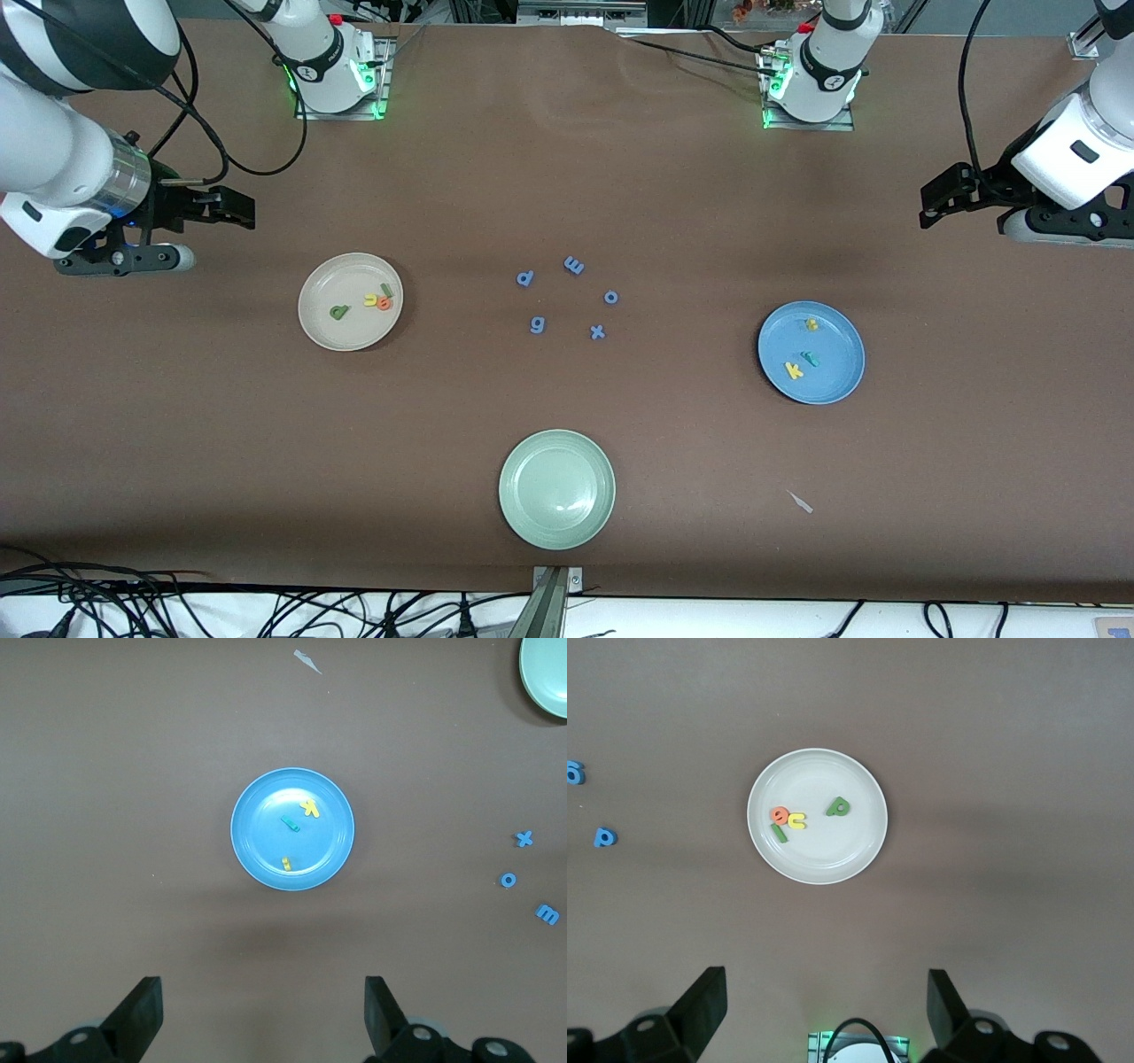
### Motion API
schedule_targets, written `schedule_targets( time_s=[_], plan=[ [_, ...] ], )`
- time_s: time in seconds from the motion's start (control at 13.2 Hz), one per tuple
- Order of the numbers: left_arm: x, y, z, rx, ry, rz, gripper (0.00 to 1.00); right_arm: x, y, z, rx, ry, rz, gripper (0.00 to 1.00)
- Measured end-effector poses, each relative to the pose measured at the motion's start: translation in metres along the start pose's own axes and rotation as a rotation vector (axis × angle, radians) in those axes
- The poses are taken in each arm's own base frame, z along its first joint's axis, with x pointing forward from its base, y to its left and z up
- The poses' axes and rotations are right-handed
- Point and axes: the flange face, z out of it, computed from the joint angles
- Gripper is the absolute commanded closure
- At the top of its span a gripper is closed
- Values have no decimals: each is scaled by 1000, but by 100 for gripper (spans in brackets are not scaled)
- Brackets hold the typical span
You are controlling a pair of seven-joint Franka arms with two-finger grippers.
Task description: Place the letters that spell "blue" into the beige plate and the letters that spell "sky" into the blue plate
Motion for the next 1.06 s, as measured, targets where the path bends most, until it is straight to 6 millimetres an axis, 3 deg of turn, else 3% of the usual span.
schedule_targets(
  time_s=[0.15, 0.61, 1.06],
  plan=[
    [0, 0, 0, 0, 0, 0, 0, -4, 0, -17, 0, 13, 0, 0],
    [0, 0, 0, 0, 0, 0, 0, -15, 12, -41, -24, 11, 19, 0],
    [0, 0, 0, 0, 0, 0, 0, -14, 15, -49, -37, 39, 30, 0]
  ],
)
